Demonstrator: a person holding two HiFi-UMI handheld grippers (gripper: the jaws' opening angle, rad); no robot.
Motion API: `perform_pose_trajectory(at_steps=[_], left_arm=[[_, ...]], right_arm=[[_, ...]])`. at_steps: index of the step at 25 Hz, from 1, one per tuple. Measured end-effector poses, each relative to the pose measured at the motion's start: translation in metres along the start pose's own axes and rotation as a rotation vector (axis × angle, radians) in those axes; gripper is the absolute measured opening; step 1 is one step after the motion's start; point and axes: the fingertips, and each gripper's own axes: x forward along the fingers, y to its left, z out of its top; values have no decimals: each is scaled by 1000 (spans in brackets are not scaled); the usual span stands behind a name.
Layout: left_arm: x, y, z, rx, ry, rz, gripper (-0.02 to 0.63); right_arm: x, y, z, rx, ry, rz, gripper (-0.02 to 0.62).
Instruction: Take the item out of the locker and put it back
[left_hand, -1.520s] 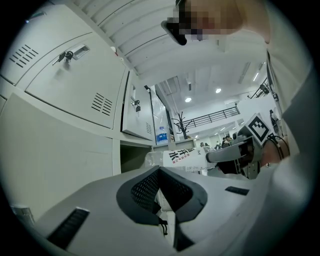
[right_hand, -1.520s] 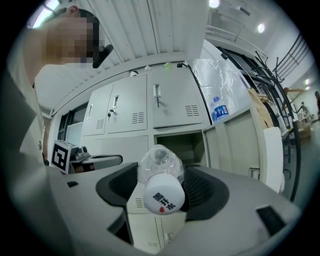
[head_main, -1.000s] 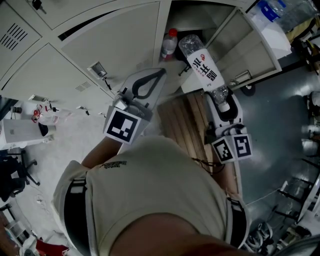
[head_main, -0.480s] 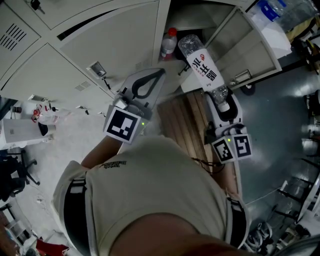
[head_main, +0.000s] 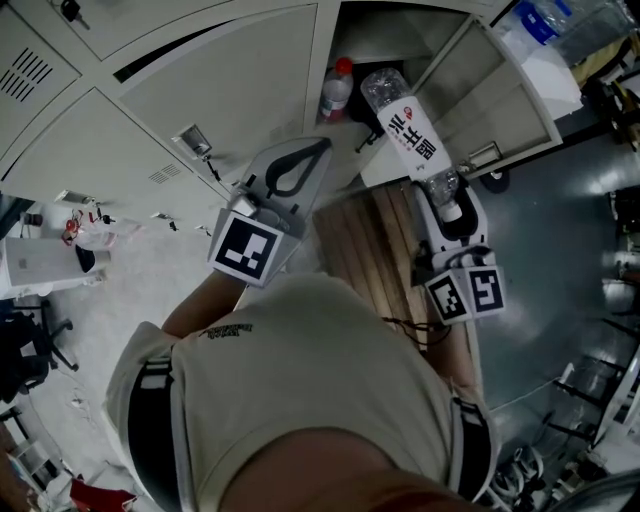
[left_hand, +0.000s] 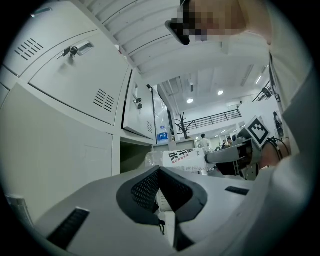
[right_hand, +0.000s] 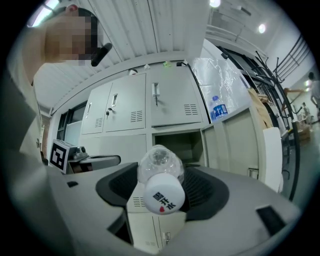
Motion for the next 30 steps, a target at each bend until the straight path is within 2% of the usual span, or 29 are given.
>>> perform_pose_trajectory(at_steps=[8, 12, 15, 17, 23, 30], left_arm=[[24, 9, 15, 35, -9, 23, 12], [49, 18, 25, 60, -38, 35, 12], [74, 29, 29, 110, -84, 44, 12], [92, 38, 24, 131, -82, 43, 12], [127, 56, 17, 115, -61, 42, 12], [160, 67, -2, 66, -33, 36, 12]], right_arm=[[35, -24, 19, -79, -13, -19, 293], [68, -36, 27, -113, -28, -29, 293], [101, -46, 34, -122, -32, -32, 293], [124, -53, 37, -127, -21, -35, 293], [183, -73, 30, -192, 47, -52, 293], [238, -97, 14, -195, 83, -104, 293]])
